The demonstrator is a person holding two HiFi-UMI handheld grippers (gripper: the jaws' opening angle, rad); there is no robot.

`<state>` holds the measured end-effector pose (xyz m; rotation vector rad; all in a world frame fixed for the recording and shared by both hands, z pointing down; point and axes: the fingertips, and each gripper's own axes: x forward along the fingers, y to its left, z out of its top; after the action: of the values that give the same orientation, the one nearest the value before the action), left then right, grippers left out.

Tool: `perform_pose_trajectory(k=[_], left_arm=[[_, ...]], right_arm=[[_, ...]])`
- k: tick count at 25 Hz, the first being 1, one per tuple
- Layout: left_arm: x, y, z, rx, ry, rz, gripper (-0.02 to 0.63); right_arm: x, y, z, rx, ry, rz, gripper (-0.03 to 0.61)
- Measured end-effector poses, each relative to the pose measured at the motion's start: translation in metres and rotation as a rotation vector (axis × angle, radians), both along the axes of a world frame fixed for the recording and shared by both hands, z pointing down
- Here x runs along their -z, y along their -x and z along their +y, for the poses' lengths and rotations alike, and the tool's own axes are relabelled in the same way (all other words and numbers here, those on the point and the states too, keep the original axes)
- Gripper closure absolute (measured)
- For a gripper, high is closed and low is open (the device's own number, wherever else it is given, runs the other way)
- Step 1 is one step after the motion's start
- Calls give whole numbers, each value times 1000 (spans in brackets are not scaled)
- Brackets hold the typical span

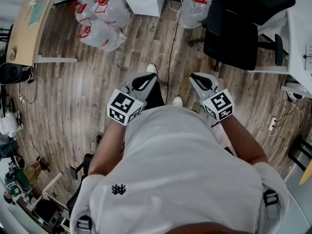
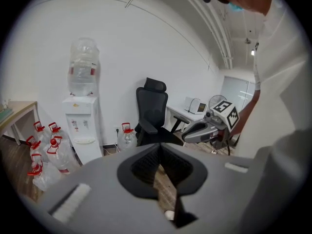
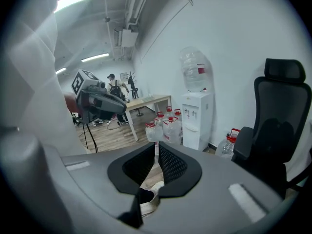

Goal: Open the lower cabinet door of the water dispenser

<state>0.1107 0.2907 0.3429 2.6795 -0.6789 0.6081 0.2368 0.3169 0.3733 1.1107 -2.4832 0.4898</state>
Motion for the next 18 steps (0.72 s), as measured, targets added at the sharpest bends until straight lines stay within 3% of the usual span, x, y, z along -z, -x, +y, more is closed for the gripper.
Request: perform_pose_trajectory(k=[12,18], left_arm=[[-17,20,-187,-213,9,0,554],[-35,17,-248,-191,58,4,554]], right_arm=[[-40,56,-176,-110,92,47,545],[-55,65,-263,-83,88,57,545]])
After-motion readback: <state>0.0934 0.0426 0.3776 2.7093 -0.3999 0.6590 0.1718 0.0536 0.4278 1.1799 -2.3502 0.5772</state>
